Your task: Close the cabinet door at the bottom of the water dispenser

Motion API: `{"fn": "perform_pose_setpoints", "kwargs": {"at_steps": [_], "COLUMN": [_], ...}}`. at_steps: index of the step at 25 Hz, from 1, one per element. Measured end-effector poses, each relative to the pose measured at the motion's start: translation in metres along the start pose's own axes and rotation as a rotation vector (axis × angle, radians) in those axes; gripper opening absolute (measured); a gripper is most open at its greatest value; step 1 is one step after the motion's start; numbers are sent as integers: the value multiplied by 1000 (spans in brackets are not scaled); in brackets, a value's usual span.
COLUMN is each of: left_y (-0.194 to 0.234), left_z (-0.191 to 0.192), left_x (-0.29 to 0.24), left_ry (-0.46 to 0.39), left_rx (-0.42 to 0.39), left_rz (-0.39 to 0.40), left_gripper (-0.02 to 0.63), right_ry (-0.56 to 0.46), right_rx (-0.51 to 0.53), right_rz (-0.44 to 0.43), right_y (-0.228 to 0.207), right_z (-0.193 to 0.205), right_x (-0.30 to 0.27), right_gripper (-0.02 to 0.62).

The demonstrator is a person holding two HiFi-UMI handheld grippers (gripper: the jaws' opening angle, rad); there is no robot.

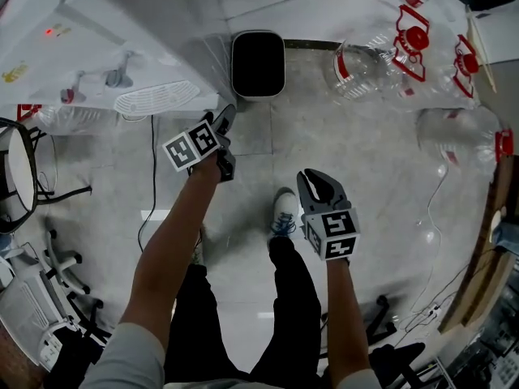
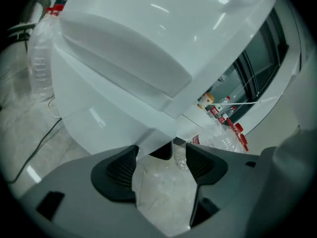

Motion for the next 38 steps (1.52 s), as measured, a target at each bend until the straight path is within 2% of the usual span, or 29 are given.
{"fn": "perform_pose_setpoints", "kwargs": {"at_steps": [2,4,8,10,13,17,21,26,31,35,38], "left_y": [-5,-8,-10,-11,-20,-47,-75,-93,-122,-129,-133], "left_z": [-4,-7,-5,-2,-6,-28,-65,-142,-238,-299,-329], "left_x": [-7,-8,5,24,69,142,231,350,451,528,582], "left_ry": [-30,-38,5,44,73,60,34,-85,-254,-395,-507], "left_rx": [-54,-74,-103,-146,-291,-553,-721,-896,-943,-1018,-1084], "left_rz": [-4,-10,-23,-29,-10,105,242,316,416,433,427], "left_gripper": [331,330,310,284,202,61,23,23,23,23,23], "right_ry": [-5,-7,-1,-8,-33,-68,-82,-182,-260,-356,-402], "right_rx": [-2,-14,-48,-55,-66,-46,44,87,182,279,338], "right_rz": [0,4,28,45,94,179,225,266,354,382,396], "right_y": [-5,-6,0,9,27,56,114,192,247,308,352], "right_z": [0,2,3,-6,-29,-76,-139,-224,-312,-374,-402], "right_x": [4,9,23,36,64,102,138,183,243,283,308], "right_gripper": [72,72,72,72,69,54,38,31,29,29,29]}}
Point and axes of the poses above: the fingertips, and each gripper's own axes: x backward along the fingers, y to its left, z out of its underside, the point moved 5 cm from there along x, backward along the fingers, and after that the axes turned 12 degrees about -z, right-handed, at the moved point
